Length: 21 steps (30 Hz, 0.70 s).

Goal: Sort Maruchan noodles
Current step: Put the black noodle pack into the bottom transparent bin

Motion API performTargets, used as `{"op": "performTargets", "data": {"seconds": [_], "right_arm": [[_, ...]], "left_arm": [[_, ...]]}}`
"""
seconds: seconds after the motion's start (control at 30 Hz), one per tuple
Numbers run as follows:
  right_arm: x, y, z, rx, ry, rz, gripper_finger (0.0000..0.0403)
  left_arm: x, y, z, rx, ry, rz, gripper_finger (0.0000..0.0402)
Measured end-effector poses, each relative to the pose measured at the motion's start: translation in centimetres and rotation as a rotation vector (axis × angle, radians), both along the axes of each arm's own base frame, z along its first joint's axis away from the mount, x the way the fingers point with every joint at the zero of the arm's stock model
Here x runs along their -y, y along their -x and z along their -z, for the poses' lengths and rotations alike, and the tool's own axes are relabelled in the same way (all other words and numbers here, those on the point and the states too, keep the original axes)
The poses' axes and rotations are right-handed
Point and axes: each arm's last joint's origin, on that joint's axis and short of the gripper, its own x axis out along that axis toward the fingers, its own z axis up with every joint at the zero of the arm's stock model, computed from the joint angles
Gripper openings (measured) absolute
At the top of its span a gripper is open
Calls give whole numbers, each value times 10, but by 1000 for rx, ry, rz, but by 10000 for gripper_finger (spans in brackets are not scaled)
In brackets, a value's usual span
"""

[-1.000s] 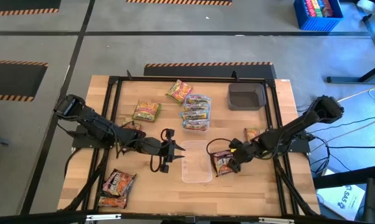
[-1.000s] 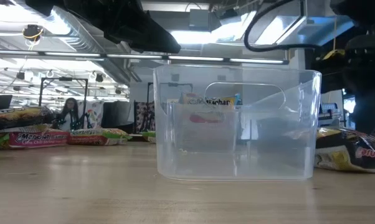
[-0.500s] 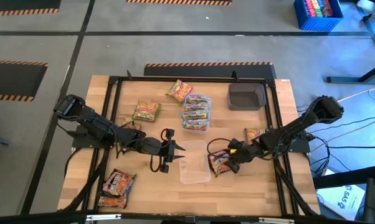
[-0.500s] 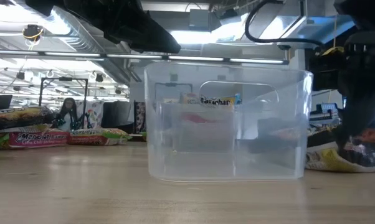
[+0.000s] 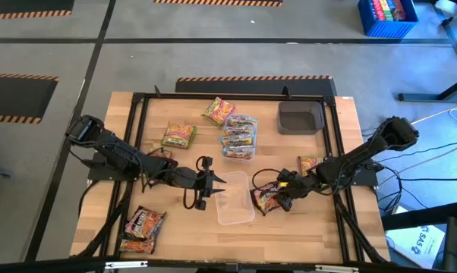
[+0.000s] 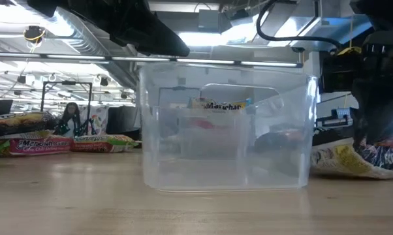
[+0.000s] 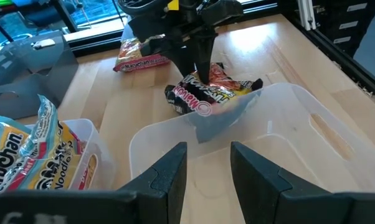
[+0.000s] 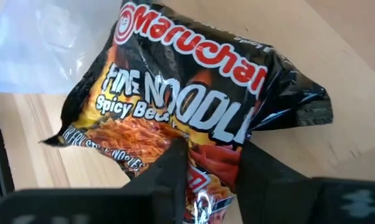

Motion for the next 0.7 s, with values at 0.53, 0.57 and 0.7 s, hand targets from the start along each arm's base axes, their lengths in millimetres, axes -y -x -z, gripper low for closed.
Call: {"op": "performTargets", "data": {"seconds": [0.53,0.57,0.7], "right_arm": [[2,4,-13,58,4,-29,1],[2,5,-15,61,-3,-33,1],[3,8,-22,70,-37,-51,0]], "left_arm": [[0,0,0,0,0,0,117],[0,0,0,0,0,0,117],[0,0,0,0,0,0,117]]}}
